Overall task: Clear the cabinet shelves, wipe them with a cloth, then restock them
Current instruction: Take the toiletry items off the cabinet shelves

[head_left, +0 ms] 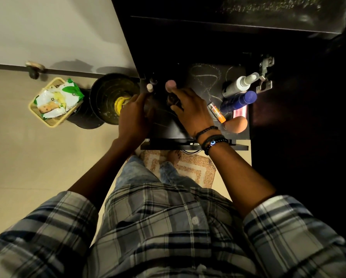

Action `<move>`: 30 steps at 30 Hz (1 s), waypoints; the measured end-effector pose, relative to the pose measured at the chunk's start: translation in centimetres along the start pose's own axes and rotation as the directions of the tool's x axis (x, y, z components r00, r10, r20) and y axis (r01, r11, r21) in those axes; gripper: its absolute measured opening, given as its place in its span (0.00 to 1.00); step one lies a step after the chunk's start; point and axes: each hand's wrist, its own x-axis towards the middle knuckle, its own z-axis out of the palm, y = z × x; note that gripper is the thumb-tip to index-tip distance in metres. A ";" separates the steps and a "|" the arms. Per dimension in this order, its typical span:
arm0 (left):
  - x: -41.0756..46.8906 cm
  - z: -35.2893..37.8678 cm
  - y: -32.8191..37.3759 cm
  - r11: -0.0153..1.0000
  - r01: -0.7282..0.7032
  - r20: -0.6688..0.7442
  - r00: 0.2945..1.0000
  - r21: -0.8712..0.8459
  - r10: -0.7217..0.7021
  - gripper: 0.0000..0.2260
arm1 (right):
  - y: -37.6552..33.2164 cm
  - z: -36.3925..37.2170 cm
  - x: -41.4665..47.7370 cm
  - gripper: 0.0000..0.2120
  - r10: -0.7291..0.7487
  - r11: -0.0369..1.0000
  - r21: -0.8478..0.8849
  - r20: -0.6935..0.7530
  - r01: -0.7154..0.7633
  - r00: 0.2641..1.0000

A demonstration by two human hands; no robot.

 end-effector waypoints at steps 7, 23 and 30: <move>-1.6 0.1 4.4 0.989 -0.150 0.119 0.982 0.014 0.147 0.14 | 3.7 -1.4 -3.4 0.14 -0.013 0.962 -0.270 -0.225 -0.049 0.974; 2.8 12.8 12.8 0.756 -0.567 0.434 0.801 0.327 0.412 0.21 | 10.5 -3.5 -8.3 0.20 0.315 0.901 -0.183 -0.345 -0.393 0.884; 2.0 11.9 11.6 0.784 -0.452 0.518 0.832 0.425 0.199 0.12 | 10.1 -3.8 -8.4 0.19 0.262 0.942 -0.120 -0.323 -0.314 0.909</move>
